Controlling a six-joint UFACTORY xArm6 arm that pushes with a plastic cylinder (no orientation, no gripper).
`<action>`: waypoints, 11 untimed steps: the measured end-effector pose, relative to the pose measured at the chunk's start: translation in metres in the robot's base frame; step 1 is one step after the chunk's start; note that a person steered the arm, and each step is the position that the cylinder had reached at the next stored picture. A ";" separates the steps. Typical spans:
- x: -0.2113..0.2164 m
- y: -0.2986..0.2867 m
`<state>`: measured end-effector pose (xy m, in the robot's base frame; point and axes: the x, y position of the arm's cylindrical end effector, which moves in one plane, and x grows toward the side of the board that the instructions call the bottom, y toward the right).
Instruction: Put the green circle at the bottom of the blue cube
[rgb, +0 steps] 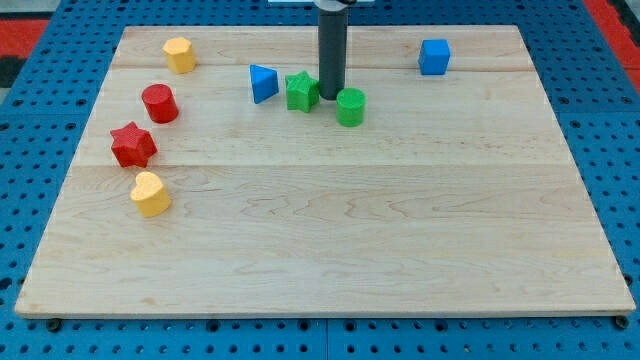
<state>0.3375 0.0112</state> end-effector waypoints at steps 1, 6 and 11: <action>0.017 0.000; 0.006 0.067; 0.024 0.105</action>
